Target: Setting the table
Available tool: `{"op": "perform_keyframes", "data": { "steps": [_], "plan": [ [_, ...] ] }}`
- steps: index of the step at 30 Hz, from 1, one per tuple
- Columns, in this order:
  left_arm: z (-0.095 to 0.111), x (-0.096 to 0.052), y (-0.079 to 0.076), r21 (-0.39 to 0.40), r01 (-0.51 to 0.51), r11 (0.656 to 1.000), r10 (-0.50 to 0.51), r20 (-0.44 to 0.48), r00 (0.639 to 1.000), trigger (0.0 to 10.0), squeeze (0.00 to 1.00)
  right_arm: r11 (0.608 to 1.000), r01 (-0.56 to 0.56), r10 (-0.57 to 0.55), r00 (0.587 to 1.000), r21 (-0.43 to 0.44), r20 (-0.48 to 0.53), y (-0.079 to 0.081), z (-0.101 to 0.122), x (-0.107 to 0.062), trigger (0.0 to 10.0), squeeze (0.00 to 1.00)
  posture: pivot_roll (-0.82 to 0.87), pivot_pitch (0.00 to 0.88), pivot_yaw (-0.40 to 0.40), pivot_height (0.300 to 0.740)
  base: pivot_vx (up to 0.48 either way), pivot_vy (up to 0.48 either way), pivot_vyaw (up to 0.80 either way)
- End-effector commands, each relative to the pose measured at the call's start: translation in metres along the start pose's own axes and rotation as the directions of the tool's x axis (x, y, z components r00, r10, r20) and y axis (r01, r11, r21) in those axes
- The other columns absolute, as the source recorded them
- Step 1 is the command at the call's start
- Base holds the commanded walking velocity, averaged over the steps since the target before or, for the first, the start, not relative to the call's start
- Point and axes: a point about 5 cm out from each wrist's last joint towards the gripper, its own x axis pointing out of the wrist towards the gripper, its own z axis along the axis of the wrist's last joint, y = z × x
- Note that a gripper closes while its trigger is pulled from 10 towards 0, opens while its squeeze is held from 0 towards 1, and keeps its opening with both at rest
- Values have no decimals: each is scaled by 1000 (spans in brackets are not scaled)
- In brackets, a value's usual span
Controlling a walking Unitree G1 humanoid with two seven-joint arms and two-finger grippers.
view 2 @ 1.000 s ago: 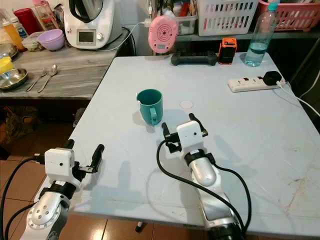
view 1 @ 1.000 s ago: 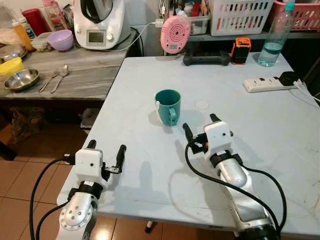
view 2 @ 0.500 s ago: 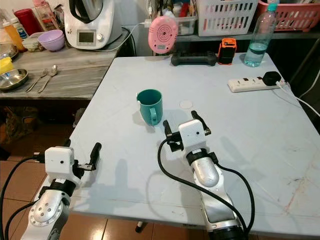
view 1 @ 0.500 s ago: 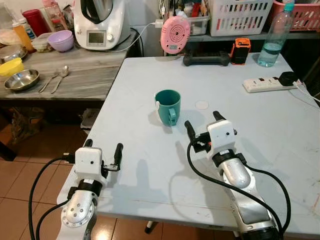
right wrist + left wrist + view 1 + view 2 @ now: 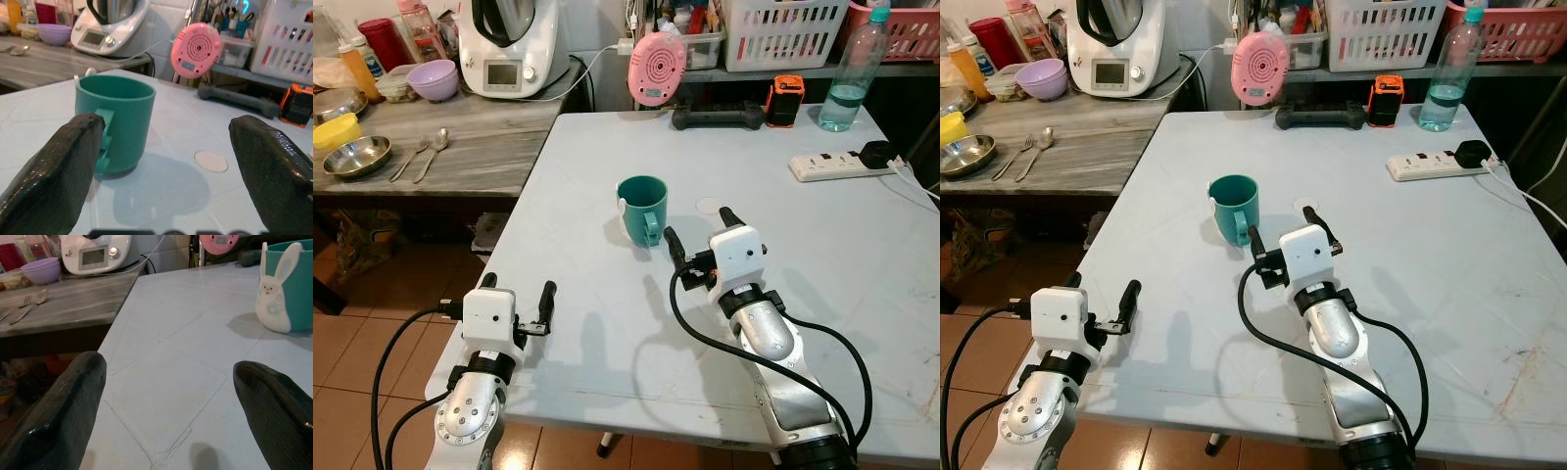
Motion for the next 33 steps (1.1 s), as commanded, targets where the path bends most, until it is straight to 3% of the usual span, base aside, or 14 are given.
{"op": "perform_keyframes", "data": {
  "steps": [1,3,5,14,15,16,17,18,19,20,33],
  "plan": [
    [-2,-1,5,10,-20,1000,20,-15,1000,10000,0,1000,-1,1,1000,4,1,2,2,2,10000,0,-216,41,98,740,0,0,0],
    [-2,0,6,10,-23,1000,23,-16,1000,10000,0,1000,-1,1,1000,6,3,1,2,2,10000,0,-217,40,98,740,0,0,0],
    [-2,0,6,10,-24,1000,24,-17,1000,10000,0,1000,5,-5,1000,21,6,1,1,0,10000,1000,-217,38,98,740,0,0,0],
    [-2,2,6,8,-26,1000,26,-17,1000,10000,0,1000,16,-15,1000,10,-11,0,-1,-1,10000,1000,-220,35,99,740,0,0,0],
    [-2,2,5,9,-26,1000,26,-16,1000,10000,0,1000,14,-14,1000,7,-13,0,-2,-1,10000,839,-220,35,99,740,0,0,0],
    [-2,2,5,9,-26,1000,26,-16,1000,10000,0,1000,14,-14,1000,7,-13,0,-2,-1,10000,839,-220,35,99,740,0,0,0],
    [-2,2,5,10,-26,1000,26,-15,1000,10000,0,1000,13,-13,1000,6,-15,1,-2,-1,10000,380,-217,34,98,740,0,0,0],
    [-2,2,5,10,-25,1000,25,-15,1000,10000,0,1000,6,-6,1000,10,-20,1,-3,0,10000,0,-217,35,98,740,0,0,0],
    [-2,2,5,11,-26,1000,26,-15,1000,10000,0,1000,-4,5,1000,15,-27,3,-5,0,10000,0,-216,35,98,740,0,0,0],
    [-2,2,5,11,-27,1000,27,-16,1000,10000,0,1000,-15,15,1000,26,-21,5,-5,0,0,0,-216,35,98,740,0,0,0],
    [-4,0,6,18,-32,999,32,-23,999,10000,0,995,-76,81,994,64,-72,20,-18,0,0,0,-206,38,98,740,0,0,0]
  ]
}}
